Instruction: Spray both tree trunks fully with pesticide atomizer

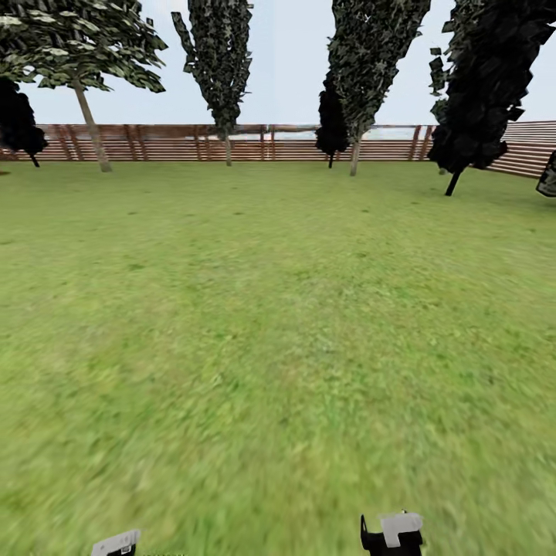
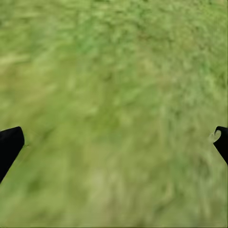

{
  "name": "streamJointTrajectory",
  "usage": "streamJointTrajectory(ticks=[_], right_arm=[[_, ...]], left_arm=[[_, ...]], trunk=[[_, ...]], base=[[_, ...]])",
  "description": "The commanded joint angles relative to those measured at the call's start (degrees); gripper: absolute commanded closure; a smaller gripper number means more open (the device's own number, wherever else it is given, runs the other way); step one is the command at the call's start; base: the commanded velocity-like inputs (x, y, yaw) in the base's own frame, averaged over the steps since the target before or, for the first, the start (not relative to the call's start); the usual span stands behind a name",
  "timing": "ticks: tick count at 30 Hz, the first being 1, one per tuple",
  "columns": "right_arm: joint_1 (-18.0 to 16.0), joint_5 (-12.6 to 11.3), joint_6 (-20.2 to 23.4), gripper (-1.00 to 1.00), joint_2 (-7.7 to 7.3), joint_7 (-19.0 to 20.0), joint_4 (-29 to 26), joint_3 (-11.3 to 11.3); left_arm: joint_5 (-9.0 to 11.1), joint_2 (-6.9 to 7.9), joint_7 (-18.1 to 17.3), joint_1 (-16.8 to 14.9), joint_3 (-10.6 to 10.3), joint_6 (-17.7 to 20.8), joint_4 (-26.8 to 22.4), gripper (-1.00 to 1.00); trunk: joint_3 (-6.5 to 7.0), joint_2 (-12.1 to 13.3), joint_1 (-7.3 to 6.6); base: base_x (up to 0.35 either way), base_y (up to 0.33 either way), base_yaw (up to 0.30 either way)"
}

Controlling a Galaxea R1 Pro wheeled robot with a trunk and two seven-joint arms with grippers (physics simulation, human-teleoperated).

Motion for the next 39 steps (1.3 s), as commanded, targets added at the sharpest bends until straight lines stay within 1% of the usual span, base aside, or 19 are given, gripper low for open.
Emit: streamJointTrajectory(ticks=[1, 9, 22, 28, 34, 39], right_arm=[[0.0, 0.6, -0.1, -1.0, 0.01, -0.4, 0.1, -0.2], [0.0, 0.6, -0.1, -1.0, 0.01, -0.4, 0.1, -0.2], [0.0, 0.6, -0.1, -1.0, 0.01, -0.5, 0.1, -0.3], [0.0, 0.6, -0.1, -1.0, 0.01, -0.5, 0.1, -0.2], [0.0, 0.6, -0.1, -1.0, 0.01, -0.4, 0.1, -0.3], [0.0, 0.6, -0.1, -1.0, 0.01, -0.5, 0.1, -0.2]], left_arm=[[0.1, 0.0, -0.2, 0.0, 0.3, -0.1, 0.1, 1.0], [0.1, 0.0, -0.2, 0.0, 0.3, -0.1, 0.1, 1.0], [-0.1, -0.17, -0.4, 0.0, 0.0, -0.2, 0.1, 1.0], [0.0, -0.08, -0.3, 0.0, 0.2, -0.1, 0.1, 1.0], [0.1, -0.01, -0.2, 0.0, 0.3, 0.0, 0.1, 1.0], [0.2, 0.0, -0.2, 0.0, 0.4, 0.0, 0.1, 1.0]], trunk=[[-0.05, 0.0, 0.0], [-0.05, 0.0, 0.0], [-0.05, 0.0, 0.0], [-0.05, 0.0, 0.0], [-0.05, 0.0, 0.0], [-0.05, 0.0, 0.0]], base=[[0.087, 0.296, 0.284], [0.08, 0.26, 0.284], [0.003, 0.009, 0.284], [0.018, 0.0, 0.284], [0.29, 0.048, 0.284], [0.287, 0.18, 0.284]])
